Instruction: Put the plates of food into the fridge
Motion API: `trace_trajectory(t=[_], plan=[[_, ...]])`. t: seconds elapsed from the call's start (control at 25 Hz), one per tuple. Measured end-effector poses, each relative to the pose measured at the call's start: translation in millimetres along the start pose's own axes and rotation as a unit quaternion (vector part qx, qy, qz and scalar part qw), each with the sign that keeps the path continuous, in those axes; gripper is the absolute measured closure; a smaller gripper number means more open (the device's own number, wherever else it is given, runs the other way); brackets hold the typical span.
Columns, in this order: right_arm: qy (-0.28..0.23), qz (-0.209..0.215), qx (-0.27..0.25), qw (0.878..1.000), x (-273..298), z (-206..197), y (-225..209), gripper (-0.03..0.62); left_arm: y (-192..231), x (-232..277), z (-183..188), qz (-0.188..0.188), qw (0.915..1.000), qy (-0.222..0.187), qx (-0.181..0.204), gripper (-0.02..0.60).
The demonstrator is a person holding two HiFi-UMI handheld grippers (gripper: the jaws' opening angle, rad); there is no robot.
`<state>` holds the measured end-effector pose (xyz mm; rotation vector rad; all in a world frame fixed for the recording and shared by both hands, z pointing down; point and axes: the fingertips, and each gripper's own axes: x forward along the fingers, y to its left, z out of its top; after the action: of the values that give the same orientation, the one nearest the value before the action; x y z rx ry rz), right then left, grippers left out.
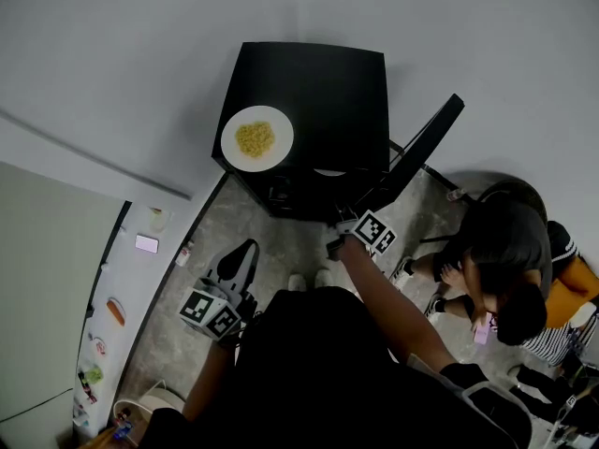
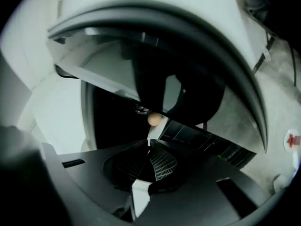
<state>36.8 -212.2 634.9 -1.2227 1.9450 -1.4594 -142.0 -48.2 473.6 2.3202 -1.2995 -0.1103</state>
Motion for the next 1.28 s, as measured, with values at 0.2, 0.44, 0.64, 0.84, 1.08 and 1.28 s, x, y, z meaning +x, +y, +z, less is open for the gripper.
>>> trace_trajectory(t=[0.2,0.44,0.64,0.84,1.08,1.28], plan=[[0.034,0.039,-0.071,0.996,-22.3,-6.1,23.0,0.568,-4.8,3.6,2.7,-0.004,1.0000,-0.007,-0.003,0.549],[0.075,0.105,-0.190,0.973,-53.2,-16.8,78.0,0.568,-8.5,3.9,12.2,-0.005,0.9997,-0.024,0.001,0.549],[0.093,0.149,-0.254,0.951,-78.8,-28.4,120.9,0.568,-15.7,0.8,12.8,-0.010,0.9996,-0.025,0.008,0.551],[0.091,0.172,-0.348,0.917,-98.3,-35.7,156.4,0.568,-20.9,-3.7,12.6,-0.014,0.9993,-0.028,0.020,0.551],[0.087,0.198,-0.422,0.881,-115.5,-51.3,190.6,0.568,-25.6,-6.3,17.5,-0.012,0.9987,-0.033,0.036,0.553],[0.084,0.232,-0.449,0.859,-131.0,-64.4,222.7,0.568,-29.7,-8.9,20.8,-0.009,0.9977,-0.035,0.058,0.555]])
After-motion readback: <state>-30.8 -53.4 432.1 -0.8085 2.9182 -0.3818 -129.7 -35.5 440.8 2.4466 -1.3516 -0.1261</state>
